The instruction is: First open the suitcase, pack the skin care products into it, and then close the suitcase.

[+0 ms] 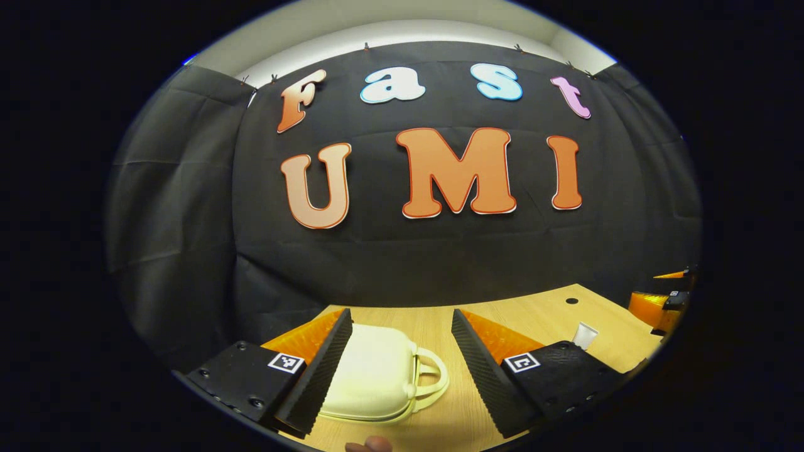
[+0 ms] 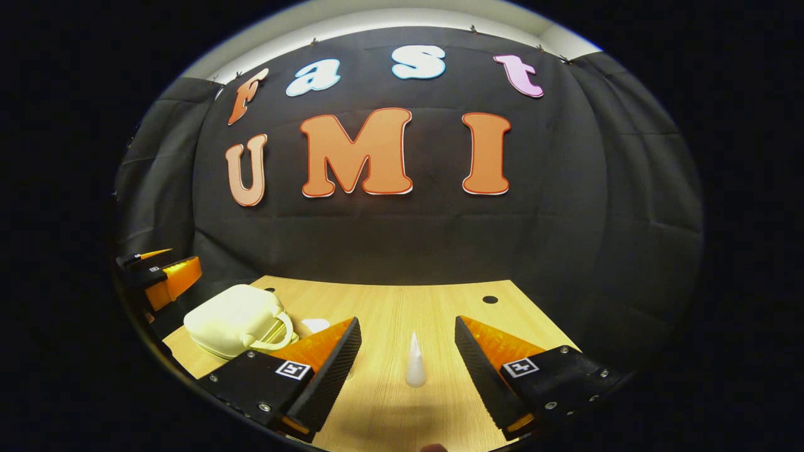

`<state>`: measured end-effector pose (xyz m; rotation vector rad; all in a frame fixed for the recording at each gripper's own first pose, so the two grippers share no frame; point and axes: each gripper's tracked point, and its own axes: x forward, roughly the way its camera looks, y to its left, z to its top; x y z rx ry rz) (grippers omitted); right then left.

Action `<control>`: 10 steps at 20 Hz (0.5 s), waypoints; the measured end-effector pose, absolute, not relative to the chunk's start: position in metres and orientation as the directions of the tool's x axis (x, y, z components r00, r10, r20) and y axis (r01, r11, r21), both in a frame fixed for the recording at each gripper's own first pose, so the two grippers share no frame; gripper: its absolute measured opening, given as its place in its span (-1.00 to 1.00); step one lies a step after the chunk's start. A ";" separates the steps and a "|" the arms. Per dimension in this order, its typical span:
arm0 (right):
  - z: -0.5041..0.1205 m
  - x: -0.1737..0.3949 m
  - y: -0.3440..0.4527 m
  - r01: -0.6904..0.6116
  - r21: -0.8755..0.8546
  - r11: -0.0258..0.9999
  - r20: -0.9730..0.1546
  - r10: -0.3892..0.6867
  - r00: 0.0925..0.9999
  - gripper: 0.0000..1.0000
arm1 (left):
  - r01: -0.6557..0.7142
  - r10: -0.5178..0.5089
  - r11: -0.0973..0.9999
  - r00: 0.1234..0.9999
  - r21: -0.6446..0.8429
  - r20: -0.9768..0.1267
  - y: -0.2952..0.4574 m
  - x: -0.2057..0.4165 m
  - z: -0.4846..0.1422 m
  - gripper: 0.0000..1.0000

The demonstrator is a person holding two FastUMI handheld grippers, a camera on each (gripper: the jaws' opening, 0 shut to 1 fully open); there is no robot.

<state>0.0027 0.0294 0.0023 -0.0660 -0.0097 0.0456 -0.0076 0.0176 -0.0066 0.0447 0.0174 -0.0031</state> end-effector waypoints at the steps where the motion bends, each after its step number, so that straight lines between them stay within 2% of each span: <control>1: 0.004 0.005 0.028 -0.040 -0.073 0.997 0.014 0.041 0.999 0.91 | -0.001 0.002 0.998 1.000 0.057 -0.010 0.020 -0.007 -0.004 0.99; 7: 0.004 0.013 0.029 -0.032 -0.085 0.996 0.013 0.033 0.999 0.91 | 0.012 -0.011 0.998 1.000 0.057 -0.009 0.014 0.010 -0.006 1.00; 10: -0.001 0.018 0.027 -0.027 -0.083 0.996 -0.002 0.027 1.000 0.91 | 0.000 0.001 0.993 1.000 0.115 -0.011 0.014 0.014 -0.010 0.98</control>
